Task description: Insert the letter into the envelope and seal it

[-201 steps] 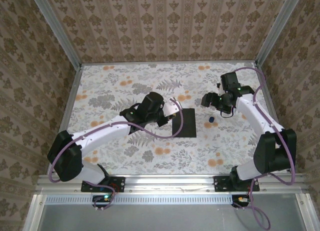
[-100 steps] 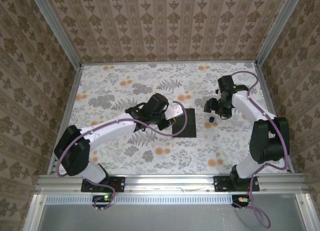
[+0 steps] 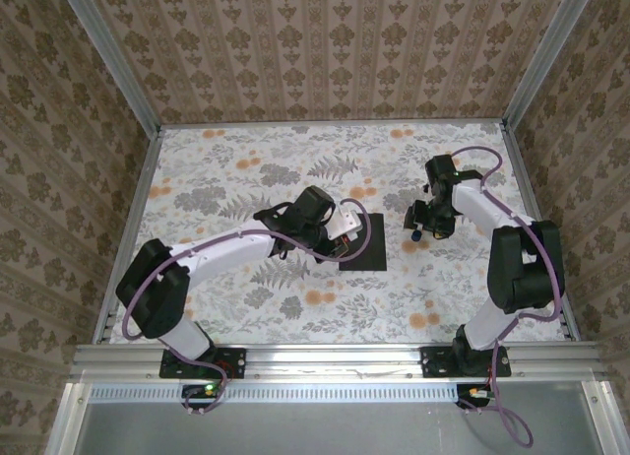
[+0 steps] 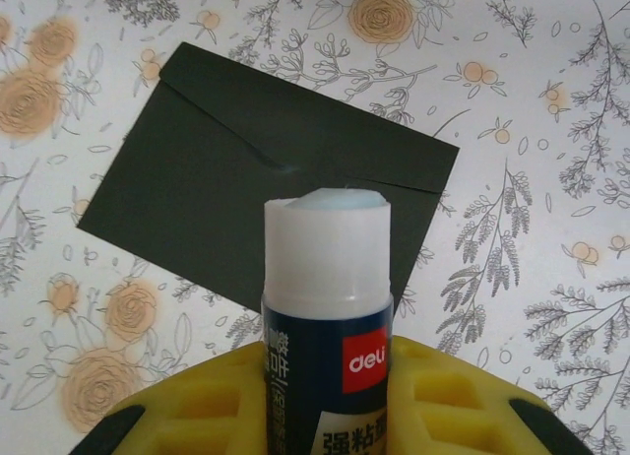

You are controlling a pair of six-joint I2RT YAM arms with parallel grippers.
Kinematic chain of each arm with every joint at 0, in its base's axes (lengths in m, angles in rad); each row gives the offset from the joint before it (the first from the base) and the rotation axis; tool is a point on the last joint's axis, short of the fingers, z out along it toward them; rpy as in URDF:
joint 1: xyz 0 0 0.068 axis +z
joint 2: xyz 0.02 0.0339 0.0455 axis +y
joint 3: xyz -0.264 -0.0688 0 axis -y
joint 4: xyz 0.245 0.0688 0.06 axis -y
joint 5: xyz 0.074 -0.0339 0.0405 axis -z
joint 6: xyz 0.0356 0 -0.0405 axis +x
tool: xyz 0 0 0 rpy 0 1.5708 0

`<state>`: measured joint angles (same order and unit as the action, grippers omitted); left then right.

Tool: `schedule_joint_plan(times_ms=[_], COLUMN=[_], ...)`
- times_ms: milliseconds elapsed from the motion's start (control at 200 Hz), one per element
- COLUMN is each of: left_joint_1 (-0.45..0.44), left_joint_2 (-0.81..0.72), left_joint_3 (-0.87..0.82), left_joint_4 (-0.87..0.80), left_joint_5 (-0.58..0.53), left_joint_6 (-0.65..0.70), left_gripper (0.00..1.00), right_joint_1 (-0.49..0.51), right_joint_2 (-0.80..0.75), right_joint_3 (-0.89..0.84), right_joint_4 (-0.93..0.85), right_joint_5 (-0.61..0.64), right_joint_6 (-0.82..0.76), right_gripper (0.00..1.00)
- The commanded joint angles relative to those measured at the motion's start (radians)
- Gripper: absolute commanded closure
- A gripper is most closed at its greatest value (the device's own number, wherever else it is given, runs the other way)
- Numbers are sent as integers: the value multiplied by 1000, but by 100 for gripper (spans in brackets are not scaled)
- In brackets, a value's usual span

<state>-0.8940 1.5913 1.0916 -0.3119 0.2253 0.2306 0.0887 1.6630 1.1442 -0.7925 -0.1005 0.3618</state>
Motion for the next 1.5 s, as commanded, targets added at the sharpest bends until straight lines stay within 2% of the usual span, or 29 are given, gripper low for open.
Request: schedule_joint_plan(times_ms=[0, 510, 1050, 1490], left_joint_1=[8, 24, 37, 42], left_joint_2=[17, 30, 38, 35], left_joint_3=[42, 54, 56, 54], left_joint_4=[-11, -18, -20, -16], left_joint_5=[58, 92, 98, 105], left_joint_6=[-40, -64, -81, -90], left_gripper=[100, 100, 100, 100], right_joint_1=[-6, -7, -6, 25], right_joint_2=[23, 63, 85, 115], right_joint_3=[-20, -31, -14, 26], right_joint_4=[3, 31, 44, 35], right_joint_5=[28, 39, 42, 61], right_joint_6=[-12, -11, -12, -12], right_gripper=[39, 44, 57, 54])
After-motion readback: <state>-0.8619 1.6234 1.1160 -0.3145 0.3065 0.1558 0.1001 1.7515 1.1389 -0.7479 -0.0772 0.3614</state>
